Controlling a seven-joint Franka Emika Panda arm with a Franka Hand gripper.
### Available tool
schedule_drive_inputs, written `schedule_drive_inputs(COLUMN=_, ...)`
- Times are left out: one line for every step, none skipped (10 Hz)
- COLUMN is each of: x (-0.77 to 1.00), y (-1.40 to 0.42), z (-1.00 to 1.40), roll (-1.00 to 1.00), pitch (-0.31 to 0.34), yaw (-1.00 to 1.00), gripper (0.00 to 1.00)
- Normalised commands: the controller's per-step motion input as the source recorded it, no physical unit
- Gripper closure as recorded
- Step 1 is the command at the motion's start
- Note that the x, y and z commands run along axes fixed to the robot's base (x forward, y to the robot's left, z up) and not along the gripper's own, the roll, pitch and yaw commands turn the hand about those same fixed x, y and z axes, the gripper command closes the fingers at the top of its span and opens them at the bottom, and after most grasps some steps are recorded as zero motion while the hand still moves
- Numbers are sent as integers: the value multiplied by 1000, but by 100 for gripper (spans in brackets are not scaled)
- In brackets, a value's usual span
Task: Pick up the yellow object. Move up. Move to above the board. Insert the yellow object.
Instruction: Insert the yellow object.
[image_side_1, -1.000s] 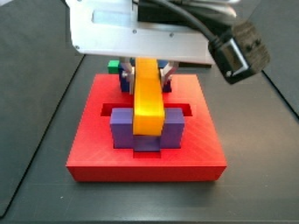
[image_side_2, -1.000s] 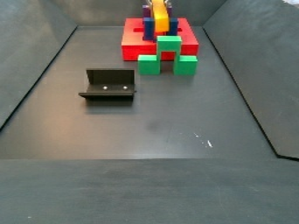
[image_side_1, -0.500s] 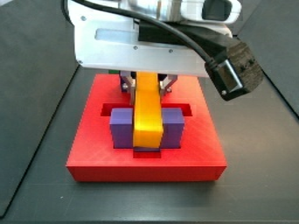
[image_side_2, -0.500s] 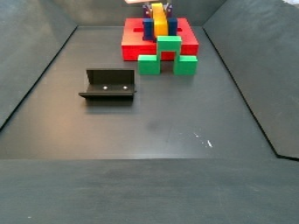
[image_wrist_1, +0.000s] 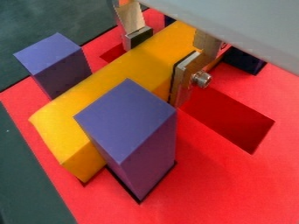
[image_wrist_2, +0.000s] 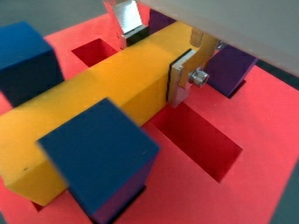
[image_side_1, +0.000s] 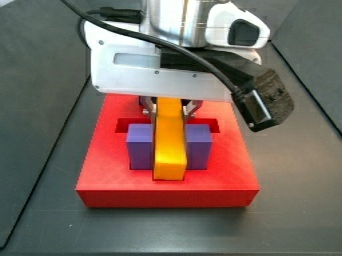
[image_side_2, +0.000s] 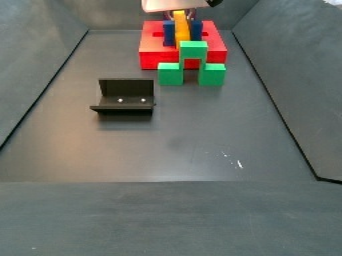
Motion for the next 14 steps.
schedule_drive_inputs(x=271, y=0, z=-251, roll=33, pitch=0, yaw=0, gripper=100)
schedule_drive_inputs(x=226, y=186, z=-211, roll=0, pitch=4, yaw=0, gripper=100)
schedule_drive_inputs(x=83, y=129, z=-226, roll=0, pitch=0, yaw=0, gripper=100)
schedule_drive_inputs(x=3, y=54, z=-177, roll=0, pitch=0, yaw=0, gripper=100)
schedule_drive_inputs(x=0, y=0, z=-20, roll=0, pitch=0, yaw=0, gripper=100)
schedule_drive_inputs(x=-180, y=0, z=-197, roll=126, pitch=0, yaw=-34, gripper=100)
schedule_drive_inputs(x=-257, y=0, z=-209, roll=109, pitch=0, yaw=0, gripper=100)
schedule_drive_inputs(x=-151, y=0, z=-229, roll=76, pitch=-11, yaw=0, gripper=100)
schedule_drive_inputs(x=0, y=-77, z=-274, roll=83, pitch=-3, yaw=9, gripper=100)
schedule_drive_inputs(x=9, y=-154, z=-360, roll=60, pitch=-23, yaw=29, gripper=100)
schedule_drive_inputs(x=77, y=-180, z=-383, roll=59, pitch=-21, yaw=40, gripper=100)
schedule_drive_inputs(x=80, y=-180, z=-409, roll=71, pitch=-23, yaw=49, gripper=100)
schedule_drive_inputs(x=57, y=-163, z=-414, roll=91, pitch=-17, yaw=74, gripper=100)
schedule_drive_inputs(x=57, y=-140, z=-400, roll=101, pitch=-3, yaw=74, gripper=100)
